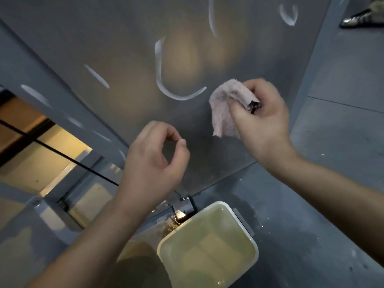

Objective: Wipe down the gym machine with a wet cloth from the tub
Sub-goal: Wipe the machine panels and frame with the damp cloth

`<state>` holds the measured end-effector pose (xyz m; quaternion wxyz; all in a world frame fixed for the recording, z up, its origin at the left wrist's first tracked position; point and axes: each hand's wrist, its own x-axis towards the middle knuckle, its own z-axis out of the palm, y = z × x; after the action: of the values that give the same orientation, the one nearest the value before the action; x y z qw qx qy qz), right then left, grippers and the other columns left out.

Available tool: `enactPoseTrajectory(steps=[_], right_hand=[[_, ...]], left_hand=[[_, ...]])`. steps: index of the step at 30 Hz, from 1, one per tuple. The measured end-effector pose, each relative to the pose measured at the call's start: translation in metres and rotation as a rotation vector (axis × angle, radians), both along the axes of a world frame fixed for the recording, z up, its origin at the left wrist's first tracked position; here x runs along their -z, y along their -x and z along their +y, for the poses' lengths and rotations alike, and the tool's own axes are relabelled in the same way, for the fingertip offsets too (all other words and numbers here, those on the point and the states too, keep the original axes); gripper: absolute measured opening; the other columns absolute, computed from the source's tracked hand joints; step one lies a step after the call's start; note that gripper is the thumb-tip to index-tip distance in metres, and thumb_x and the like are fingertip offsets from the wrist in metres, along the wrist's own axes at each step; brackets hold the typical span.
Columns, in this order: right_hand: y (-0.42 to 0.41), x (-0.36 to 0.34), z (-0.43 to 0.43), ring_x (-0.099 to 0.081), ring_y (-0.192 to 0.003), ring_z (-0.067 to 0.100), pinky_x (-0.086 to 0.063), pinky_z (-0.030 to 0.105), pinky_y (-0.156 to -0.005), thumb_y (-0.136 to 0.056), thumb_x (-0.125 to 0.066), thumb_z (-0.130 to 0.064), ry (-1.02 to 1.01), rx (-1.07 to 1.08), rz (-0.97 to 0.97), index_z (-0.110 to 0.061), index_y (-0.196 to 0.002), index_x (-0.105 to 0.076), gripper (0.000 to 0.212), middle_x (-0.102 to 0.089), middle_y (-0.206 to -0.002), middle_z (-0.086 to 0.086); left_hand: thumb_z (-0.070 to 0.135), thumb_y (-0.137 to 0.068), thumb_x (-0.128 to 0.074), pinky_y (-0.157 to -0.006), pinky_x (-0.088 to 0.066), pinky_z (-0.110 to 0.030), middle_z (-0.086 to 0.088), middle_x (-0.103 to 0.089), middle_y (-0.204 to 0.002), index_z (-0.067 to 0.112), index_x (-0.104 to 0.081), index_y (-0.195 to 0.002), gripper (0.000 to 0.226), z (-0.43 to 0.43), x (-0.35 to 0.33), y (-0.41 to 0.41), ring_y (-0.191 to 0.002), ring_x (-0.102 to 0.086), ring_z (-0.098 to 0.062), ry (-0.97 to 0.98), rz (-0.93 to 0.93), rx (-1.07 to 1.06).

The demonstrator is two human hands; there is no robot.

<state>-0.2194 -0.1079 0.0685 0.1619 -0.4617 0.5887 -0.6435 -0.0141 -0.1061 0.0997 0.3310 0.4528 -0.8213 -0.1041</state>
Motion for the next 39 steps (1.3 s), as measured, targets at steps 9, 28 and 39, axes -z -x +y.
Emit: enactPoseTrajectory(steps=[9, 28, 39], right_hand=[[-0.008, 0.016, -0.032, -0.06, -0.098, 0.043, -0.05, 0.041, -0.089, -0.081, -0.07, -0.001, 0.346, 0.102, 0.757, 0.003, -0.112, -0.073, 0.032, -0.061, -0.115, 0.028], [0.002, 0.016, -0.046, -0.068, -0.085, 0.041, -0.054, 0.035, -0.082, -0.1, -0.065, -0.004, 0.54, 0.154, 0.934, 0.002, -0.115, -0.075, 0.019, -0.072, -0.109, 0.018], [-0.005, 0.016, -0.046, -0.066, -0.087, 0.041, -0.056, 0.042, -0.075, -0.098, -0.063, -0.002, 0.543, 0.072, 1.042, 0.004, -0.114, -0.073, 0.02, -0.071, -0.107, 0.019]], left_hand=[[0.014, -0.085, -0.067, -0.108, -0.027, -0.025, -0.012, -0.06, -0.115, 0.006, -0.062, -0.083, 0.009, -0.011, 0.008, -0.008, -0.119, -0.047, -0.034, 0.291, -0.231, 0.024], [0.02, -0.08, -0.064, -0.128, -0.002, -0.044, -0.009, 0.001, -0.172, 0.013, -0.065, -0.123, 0.043, -0.007, 0.038, -0.012, -0.158, 0.012, -0.024, 0.155, -0.539, -0.113], [0.019, -0.076, -0.064, -0.128, -0.001, -0.041, -0.006, 0.002, -0.172, 0.014, -0.067, -0.112, 0.036, -0.009, 0.038, -0.014, -0.158, 0.011, -0.022, 0.179, -0.554, -0.133]])
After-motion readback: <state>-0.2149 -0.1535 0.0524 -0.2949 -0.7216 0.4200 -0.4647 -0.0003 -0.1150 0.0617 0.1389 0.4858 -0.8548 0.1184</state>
